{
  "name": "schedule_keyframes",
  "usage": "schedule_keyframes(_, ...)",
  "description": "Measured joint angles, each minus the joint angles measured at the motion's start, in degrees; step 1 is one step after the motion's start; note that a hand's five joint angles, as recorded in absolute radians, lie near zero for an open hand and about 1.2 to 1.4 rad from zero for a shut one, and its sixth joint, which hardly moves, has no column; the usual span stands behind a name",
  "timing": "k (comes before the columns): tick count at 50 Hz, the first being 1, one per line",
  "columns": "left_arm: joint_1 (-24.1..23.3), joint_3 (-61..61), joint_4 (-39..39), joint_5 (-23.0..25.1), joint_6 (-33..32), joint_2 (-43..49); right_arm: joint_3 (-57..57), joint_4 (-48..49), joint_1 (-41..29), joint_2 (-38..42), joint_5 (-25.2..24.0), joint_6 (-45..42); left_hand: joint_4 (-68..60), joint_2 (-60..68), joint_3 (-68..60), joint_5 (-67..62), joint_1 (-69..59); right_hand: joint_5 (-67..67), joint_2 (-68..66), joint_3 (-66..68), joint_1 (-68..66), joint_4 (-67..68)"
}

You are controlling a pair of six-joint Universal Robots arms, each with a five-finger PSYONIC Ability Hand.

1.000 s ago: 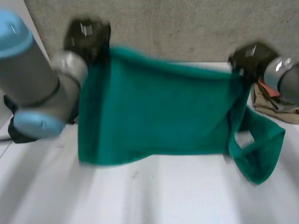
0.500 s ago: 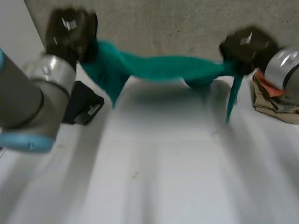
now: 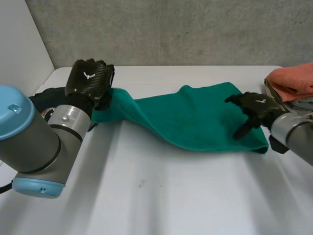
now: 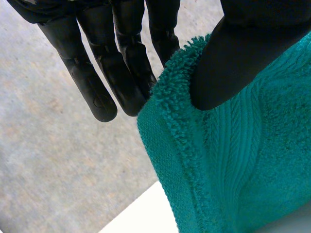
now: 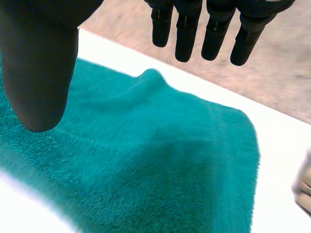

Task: Fold the laundry.

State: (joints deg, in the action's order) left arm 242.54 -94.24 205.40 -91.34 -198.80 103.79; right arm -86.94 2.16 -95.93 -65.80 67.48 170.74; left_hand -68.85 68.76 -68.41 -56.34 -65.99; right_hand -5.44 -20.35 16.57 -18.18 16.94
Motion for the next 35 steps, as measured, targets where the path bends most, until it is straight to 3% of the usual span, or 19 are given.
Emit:
schedule_keyframes(8,0.3,1.1,-0.2,-0.1,0.0,-2.4,-6.1,-0.8,6.9,-6.2,-0.8,4.4,0.0,0.0,0.0,0.0,0.0,0.0,0.0,0.0,0.0,0.0)
schedule_keyframes(13,0.3,2.8,-0.4,-0.1,0.1,-2.7,-7.9,-3.8,10.4,-6.3,-2.1,-2.5,0.0,0.0,0.0,0.0,0.0,-5.8,-0.1,4.0,-1.8,3.6)
schedule_keyframes(20,0.1,6.3,-0.8,-0.2,0.2,-2.5,-9.4,-4.2,12.0,-2.5,-3.0,-12.2,0.0,0.0,0.0,0.0,0.0,-9.1,-0.1,7.3,-5.5,7.1)
schedule_keyframes(28,-0.1,8.4,-1.5,-0.3,0.2,-2.5,-8.5,-0.6,11.2,3.4,-2.8,-13.5,0.0,0.0,0.0,0.0,0.0,-10.0,-0.6,7.9,-5.9,8.1)
schedule_keyframes(35,-0.2,8.4,-1.7,-0.4,0.3,-2.4,-6.4,1.7,8.8,6.9,-2.7,-13.0,0.0,0.0,0.0,0.0,0.0,-14.4,-8.9,12.9,-10.9,12.7)
